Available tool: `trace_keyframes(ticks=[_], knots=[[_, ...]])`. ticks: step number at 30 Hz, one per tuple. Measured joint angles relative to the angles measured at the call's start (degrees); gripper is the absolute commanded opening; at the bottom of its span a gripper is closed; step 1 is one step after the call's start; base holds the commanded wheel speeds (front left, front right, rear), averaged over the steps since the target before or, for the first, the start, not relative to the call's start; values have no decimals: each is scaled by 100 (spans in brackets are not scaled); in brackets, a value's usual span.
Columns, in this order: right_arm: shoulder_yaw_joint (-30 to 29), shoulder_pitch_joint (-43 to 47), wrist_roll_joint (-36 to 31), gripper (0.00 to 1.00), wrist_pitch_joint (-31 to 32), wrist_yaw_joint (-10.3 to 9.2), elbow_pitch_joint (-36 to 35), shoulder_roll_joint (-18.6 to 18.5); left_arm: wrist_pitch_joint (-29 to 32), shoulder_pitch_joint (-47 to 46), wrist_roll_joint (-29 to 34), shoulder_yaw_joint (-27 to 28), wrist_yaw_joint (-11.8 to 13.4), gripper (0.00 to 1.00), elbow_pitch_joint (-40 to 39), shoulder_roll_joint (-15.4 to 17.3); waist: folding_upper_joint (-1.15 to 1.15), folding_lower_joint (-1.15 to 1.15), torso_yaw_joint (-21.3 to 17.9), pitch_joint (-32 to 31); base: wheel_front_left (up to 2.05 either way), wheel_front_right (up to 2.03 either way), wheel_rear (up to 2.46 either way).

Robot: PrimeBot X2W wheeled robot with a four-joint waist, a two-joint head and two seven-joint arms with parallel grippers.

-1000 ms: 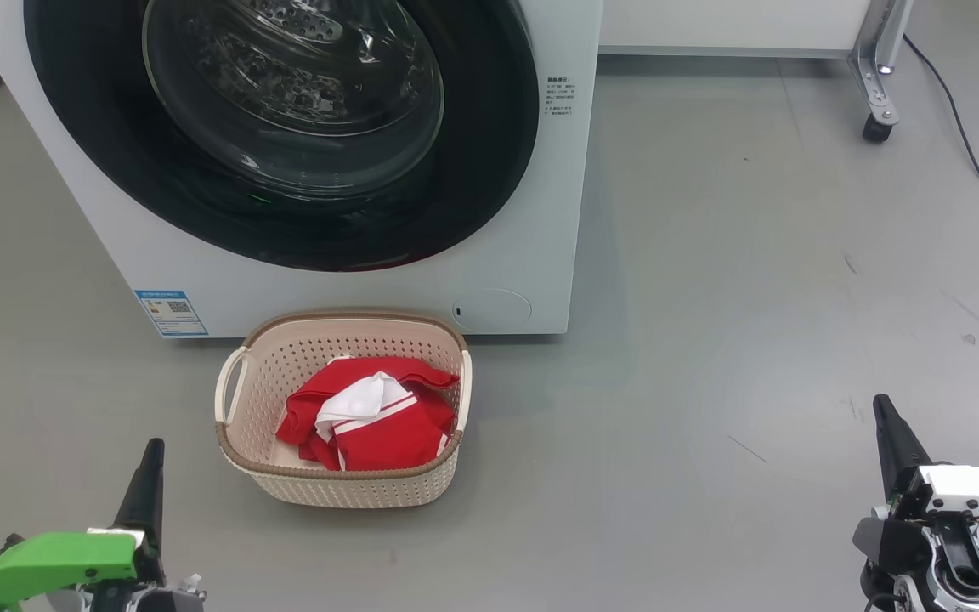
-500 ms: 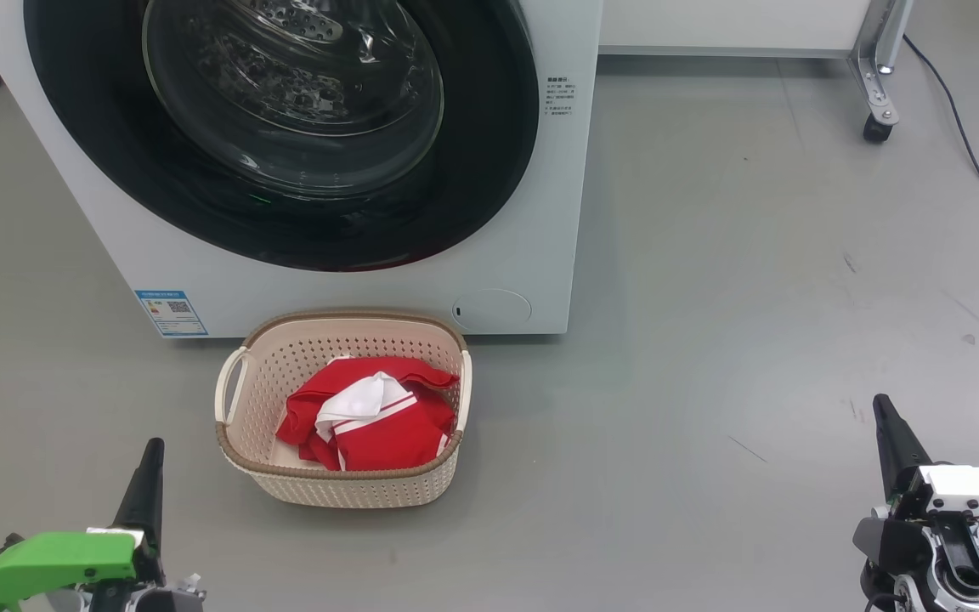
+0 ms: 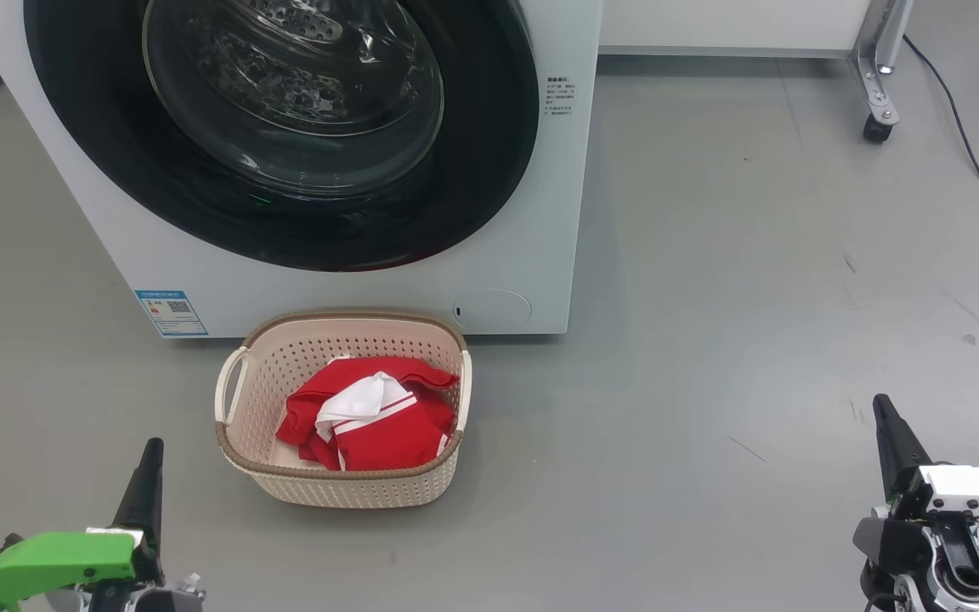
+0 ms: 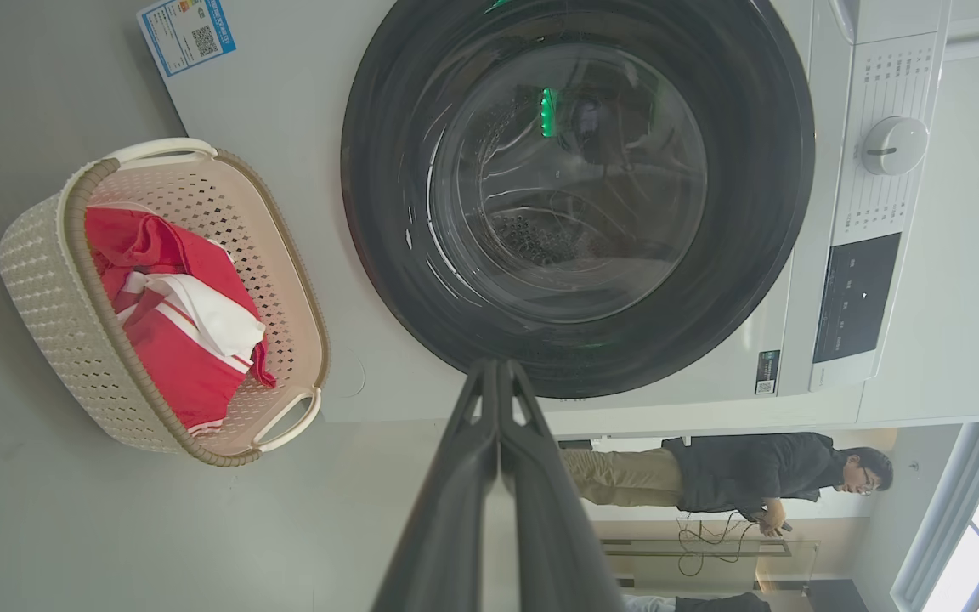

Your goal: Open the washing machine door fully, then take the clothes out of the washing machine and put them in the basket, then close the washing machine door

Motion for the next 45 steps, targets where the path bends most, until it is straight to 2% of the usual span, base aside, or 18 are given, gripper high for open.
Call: trace_keyframes(ticks=[45], knots=[[-12,0,0,0,24,0,-4,11,3,-4,0,29,-1,0,-8,-2,0,0,0,1,0,0,0]])
